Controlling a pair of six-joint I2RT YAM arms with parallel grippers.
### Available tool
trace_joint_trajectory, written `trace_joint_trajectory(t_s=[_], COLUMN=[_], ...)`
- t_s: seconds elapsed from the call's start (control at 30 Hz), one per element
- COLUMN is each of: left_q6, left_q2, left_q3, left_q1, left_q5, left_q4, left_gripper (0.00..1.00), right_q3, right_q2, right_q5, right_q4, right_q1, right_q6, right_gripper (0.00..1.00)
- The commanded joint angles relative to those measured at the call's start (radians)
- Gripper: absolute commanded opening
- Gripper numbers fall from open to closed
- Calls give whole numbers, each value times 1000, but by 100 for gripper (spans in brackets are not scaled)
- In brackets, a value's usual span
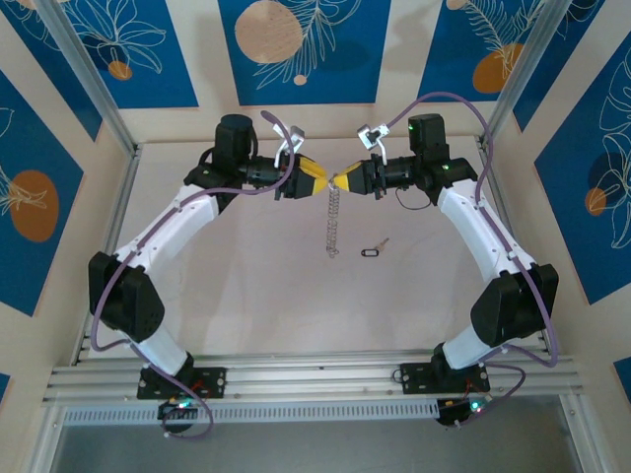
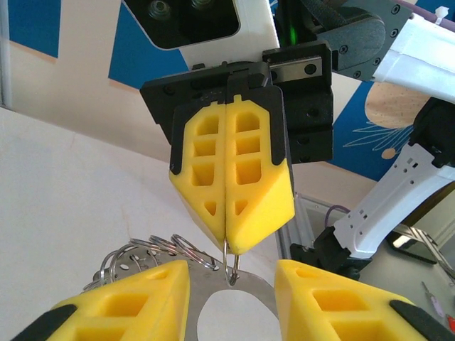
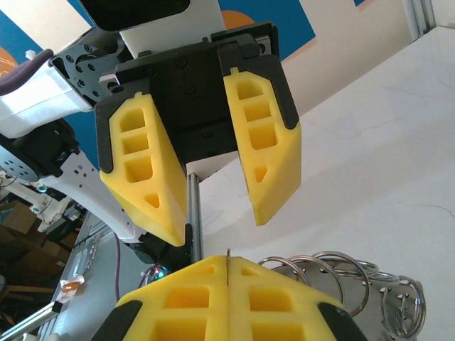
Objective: Put the keys on the keyring
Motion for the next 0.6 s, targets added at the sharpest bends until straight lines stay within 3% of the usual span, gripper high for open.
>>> trace_joint_trajectory(t_s=[0.0, 0.43, 0.57], left_q6=[21, 21, 20], left_q2=[21, 50, 54], left_q3=[40, 66, 71], left_q1=[-9, -34, -41], left_q5=[47, 58, 63], left_q4=[-19, -27, -24], left_gripper=[36, 36, 30], right_q3=[0, -18, -24], right_q2=[-17, -35, -39], right_q5=[-51, -61, -61], right_q4=[19, 49, 51], right_q1=[-3, -2, -1], right_q6=[1, 22, 22], right_gripper=[0, 0, 0])
